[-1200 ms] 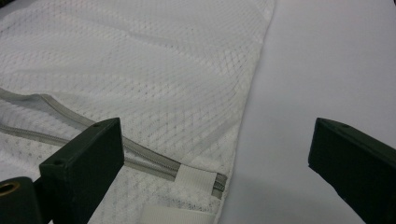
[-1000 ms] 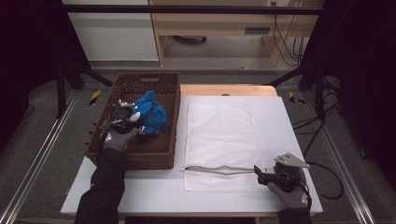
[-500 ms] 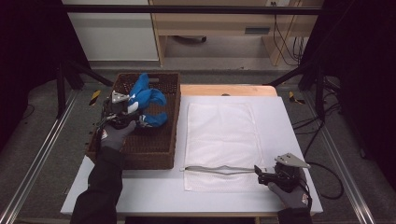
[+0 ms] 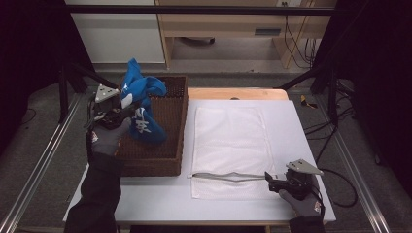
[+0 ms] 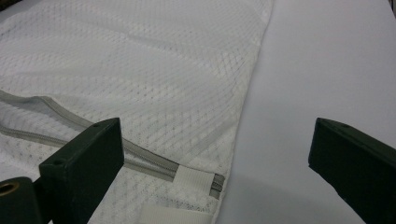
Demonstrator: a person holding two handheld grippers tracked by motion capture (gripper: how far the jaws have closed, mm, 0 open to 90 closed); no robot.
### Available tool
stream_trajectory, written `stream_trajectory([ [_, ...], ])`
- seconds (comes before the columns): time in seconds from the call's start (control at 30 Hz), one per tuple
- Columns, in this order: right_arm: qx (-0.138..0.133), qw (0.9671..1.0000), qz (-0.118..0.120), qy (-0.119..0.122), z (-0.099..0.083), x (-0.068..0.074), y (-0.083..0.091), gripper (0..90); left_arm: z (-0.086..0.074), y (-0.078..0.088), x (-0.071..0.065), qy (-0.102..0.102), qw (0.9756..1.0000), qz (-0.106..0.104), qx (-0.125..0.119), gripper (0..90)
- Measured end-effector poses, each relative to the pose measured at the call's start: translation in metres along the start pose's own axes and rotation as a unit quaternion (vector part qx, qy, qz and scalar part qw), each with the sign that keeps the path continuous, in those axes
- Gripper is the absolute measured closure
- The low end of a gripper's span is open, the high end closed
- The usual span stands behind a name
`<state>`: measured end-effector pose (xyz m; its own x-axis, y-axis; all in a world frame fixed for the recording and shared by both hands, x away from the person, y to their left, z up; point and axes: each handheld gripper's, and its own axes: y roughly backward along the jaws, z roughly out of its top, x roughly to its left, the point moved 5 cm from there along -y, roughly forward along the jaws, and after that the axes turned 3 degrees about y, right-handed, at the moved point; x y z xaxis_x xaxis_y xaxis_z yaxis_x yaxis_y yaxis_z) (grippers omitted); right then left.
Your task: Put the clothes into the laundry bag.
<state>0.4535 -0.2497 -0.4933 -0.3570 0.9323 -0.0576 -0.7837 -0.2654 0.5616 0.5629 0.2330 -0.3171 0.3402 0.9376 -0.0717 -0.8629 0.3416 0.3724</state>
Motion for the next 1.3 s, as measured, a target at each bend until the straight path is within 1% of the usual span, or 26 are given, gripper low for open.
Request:
stream_trajectory([
  [0.03, 0.000, 1.0000, 0.000, 0.000, 0.000, 0.000, 0.000, 3.7, 0.000, 0.000, 0.000, 0.000, 1.0000, 0.000, 0.000, 69.3],
  [0.07, 0.000, 1.0000, 0.000, 0.001, 0.000, 0.000, 0.000, 3.8, 0.006, 0.006, -0.002, 0.000, 0.9999, -0.005, -0.012, 69.3],
  [0.13, 0.000, 1.0000, 0.000, 0.000, 0.000, 0.000, 0.000, 3.7, 0.009, 0.009, -0.003, -0.002, 0.9999, -0.005, -0.015, 69.5],
  [0.17, 0.000, 1.0000, 0.000, 0.000, 0.000, 0.000, 0.000, 3.7, 0.011, 0.011, -0.005, -0.001, 0.9999, -0.009, -0.015, 69.5],
  [0.27, 0.000, 1.0000, 0.000, 0.001, 0.000, 0.000, 0.000, 3.7, 0.020, 0.018, -0.010, -0.006, 0.9996, -0.012, -0.025, 69.8],
  [0.37, -0.001, 1.0000, 0.000, 0.001, 0.001, 0.000, 0.001, 3.7, 0.032, 0.026, -0.018, -0.012, 0.9988, -0.020, -0.042, 69.8],
  [0.47, -0.001, 1.0000, 0.000, -0.001, 0.000, 0.000, 0.001, 3.7, 0.041, 0.032, -0.024, -0.019, 0.9983, -0.024, -0.051, 69.8],
  [0.5, -0.001, 1.0000, 0.000, -0.001, 0.000, 0.000, 0.001, 3.7, 0.041, 0.032, -0.024, -0.019, 0.9983, -0.024, -0.051, 69.8],
  [0.57, -0.001, 1.0000, 0.000, 0.000, 0.001, 0.000, 0.001, 3.7, 0.047, 0.036, -0.028, -0.019, 0.9979, -0.027, -0.056, 69.8],
  [0.6, -0.002, 1.0000, -0.001, 0.001, 0.001, 0.000, 0.001, 3.7, 0.052, 0.040, -0.033, -0.023, 0.9971, -0.033, -0.064, 69.8],
  [0.63, -0.002, 1.0000, -0.001, 0.001, 0.001, 0.000, 0.001, 3.7, 0.052, 0.040, -0.033, -0.023, 0.9971, -0.033, -0.064, 69.8],
  [0.7, -0.002, 1.0000, 0.001, 0.000, 0.001, 0.000, 0.001, 3.7, 0.059, 0.044, -0.038, -0.028, 0.9965, -0.036, -0.071, 69.8],
  [0.77, -0.002, 1.0000, -0.001, 0.001, 0.001, 0.000, 0.001, 3.7, 0.065, 0.048, -0.042, -0.028, 0.9959, -0.039, -0.077, 69.8],
  [0.8, -0.002, 1.0000, 0.001, -0.002, 0.001, 0.000, 0.002, 3.7, 0.070, 0.052, -0.046, -0.026, 0.9953, -0.046, -0.081, 69.8],
  [0.83, -0.002, 1.0000, 0.001, -0.002, 0.001, 0.000, 0.002, 3.7, 0.070, 0.052, -0.046, -0.026, 0.9953, -0.046, -0.081, 69.8],
  [0.87, -0.003, 1.0000, 0.000, -0.001, 0.001, 0.000, 0.002, 3.7, 0.073, 0.057, -0.051, -0.026, 0.9946, -0.054, -0.085, 69.8],
  [0.9, -0.003, 1.0000, 0.000, -0.001, 0.001, 0.000, 0.002, 3.7, 0.073, 0.057, -0.051, -0.026, 0.9946, -0.054, -0.085, 69.8],
  [0.93, -0.004, 1.0000, 0.000, -0.001, 0.001, 0.000, 0.002, 3.7, 0.077, 0.061, -0.057, -0.029, 0.9937, -0.060, -0.090, 69.8],
  [1.0, -0.004, 1.0000, 0.000, -0.001, 0.001, -0.001, 0.002, 3.7, 0.079, 0.064, -0.060, -0.030, 0.9932, -0.063, -0.094, 69.8],
  [1.07, -0.005, 1.0000, 0.000, 0.000, 0.002, 0.000, 0.002, 3.5, 0.084, 0.070, -0.068, -0.032, 0.9917, -0.073, -0.102, 69.8],
  [1.1, -0.008, 1.0000, 0.001, 0.002, 0.002, 0.000, 0.003, 3.2, 0.084, 0.070, -0.068, -0.032, 0.9917, -0.073, -0.102, 69.8],
  [1.13, -0.010, 0.9999, 0.002, 0.004, 0.003, 0.000, 0.003, 3.1, 0.088, 0.074, -0.074, -0.035, 0.9908, -0.077, -0.106, 69.8],
  [1.17, -0.010, 0.9999, 0.002, 0.004, 0.003, 0.000, 0.003, 3.1, 0.088, 0.074, -0.074, -0.035, 0.9908, -0.077, -0.106, 69.8],
  [1.23, -0.014, 0.9999, 0.003, 0.003, 0.003, 0.000, 0.004, 2.7, 0.091, 0.078, -0.081, -0.038, 0.9901, -0.081, -0.108, 69.7],
  [1.27, -0.015, 0.9999, 0.004, 0.003, 0.004, 0.000, 0.004, 2.6, 0.095, 0.081, -0.086, -0.047, 0.9883, -0.086, -0.116, 69.8],
  [1.3, -0.015, 0.9999, 0.004, 0.003, 0.004, 0.000, 0.004, 2.6, 0.095, 0.081, -0.086, -0.047, 0.9883, -0.086, -0.116, 69.8],
])
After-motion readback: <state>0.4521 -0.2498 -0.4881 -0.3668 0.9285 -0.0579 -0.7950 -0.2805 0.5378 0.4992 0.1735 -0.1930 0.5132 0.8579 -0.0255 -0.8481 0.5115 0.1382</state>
